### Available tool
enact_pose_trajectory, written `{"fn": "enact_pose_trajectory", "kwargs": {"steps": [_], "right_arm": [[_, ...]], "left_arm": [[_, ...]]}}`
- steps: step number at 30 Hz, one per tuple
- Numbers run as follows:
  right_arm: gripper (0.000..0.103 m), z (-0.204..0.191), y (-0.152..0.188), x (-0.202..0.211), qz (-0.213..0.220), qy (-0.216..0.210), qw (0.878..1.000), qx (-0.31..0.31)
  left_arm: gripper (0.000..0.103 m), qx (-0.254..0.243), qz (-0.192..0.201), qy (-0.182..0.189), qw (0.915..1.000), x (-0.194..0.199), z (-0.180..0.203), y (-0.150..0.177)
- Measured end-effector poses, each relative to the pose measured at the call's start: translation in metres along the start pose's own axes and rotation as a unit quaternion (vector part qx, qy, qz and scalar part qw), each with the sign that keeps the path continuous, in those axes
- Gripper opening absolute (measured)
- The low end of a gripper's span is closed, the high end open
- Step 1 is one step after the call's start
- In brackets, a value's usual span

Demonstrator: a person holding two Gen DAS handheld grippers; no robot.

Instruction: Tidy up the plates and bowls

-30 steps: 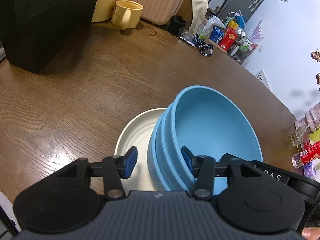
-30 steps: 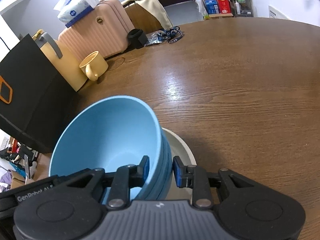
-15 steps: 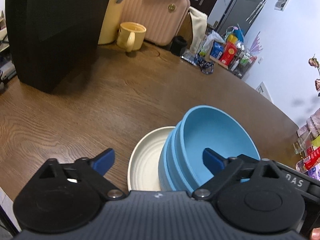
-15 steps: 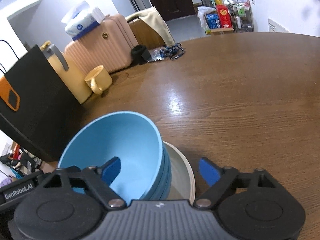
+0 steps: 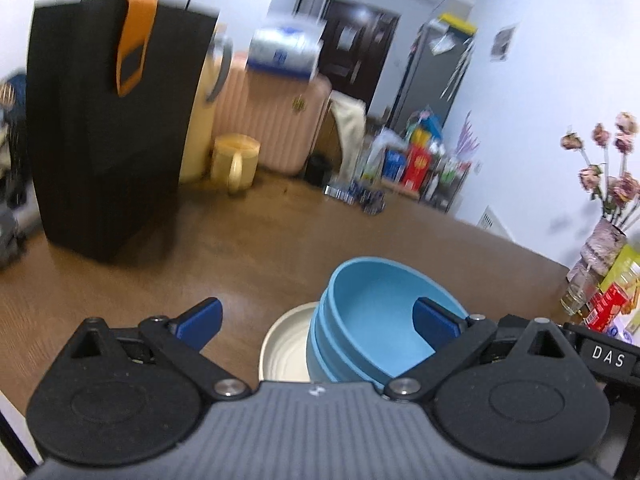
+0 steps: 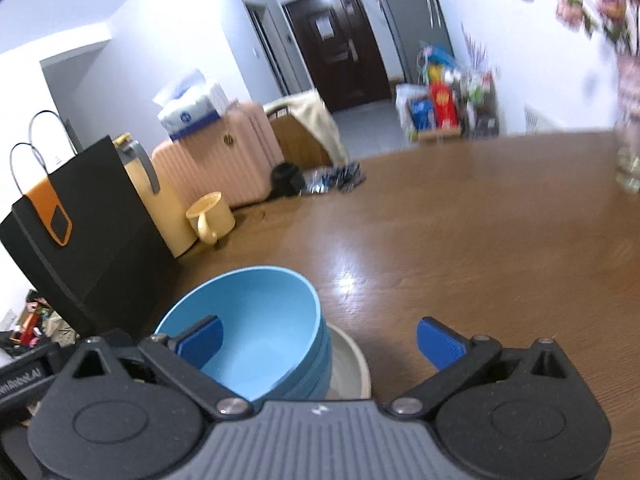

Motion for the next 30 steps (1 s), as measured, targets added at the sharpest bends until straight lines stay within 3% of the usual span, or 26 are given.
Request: {"fn": "enact_pose_trajectory", "kwargs": {"steps": [3,9,14,22,25,30], "right_arm": [[0.103,-0.008,0.008,0.023,0.024,0.010,0.999,0.021],[0.103,-0.025,0.032,0.080,0.088,0.042,0.992,0.074],[0.103,-0.032,0.057,0.126,0.111,0.059,0.988,0.093],[0.103,-0.037,0.097,0.179,0.123,0.087,0.982,0.114],[0.103,-0.038,0.113,0.186,0.113,0.093,0.981,0.125],[0.103,-0.043,0.139,0.186,0.099,0.089,0.982,0.132]], "left_arm": [[0.103,-0.020,0.049,0.006,0.9986,0.024,0.002,0.007],[0.103,-0.044,0.093,0.028,0.9943,0.063,0.002,0.024],[0.103,-0.069,0.122,0.040,0.9893,0.096,0.004,0.046],[0.103,-0.104,0.150,0.075,0.9803,0.133,0.011,0.080],[0.103,-0.123,0.163,0.072,0.9762,0.138,0.011,0.096],[0.103,-0.126,0.153,0.072,0.9775,0.137,0.003,0.116]]}}
Point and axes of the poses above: each gripper's, at about its wrist camera, not at the fingertips, and x roughly against the way its jaws point, z to its right, y to its underside, the point moved 6 cm from there along -x, roughly the way its jaws point, and after that the axes turned 14 degrees about -y, right-handed, at the moved point
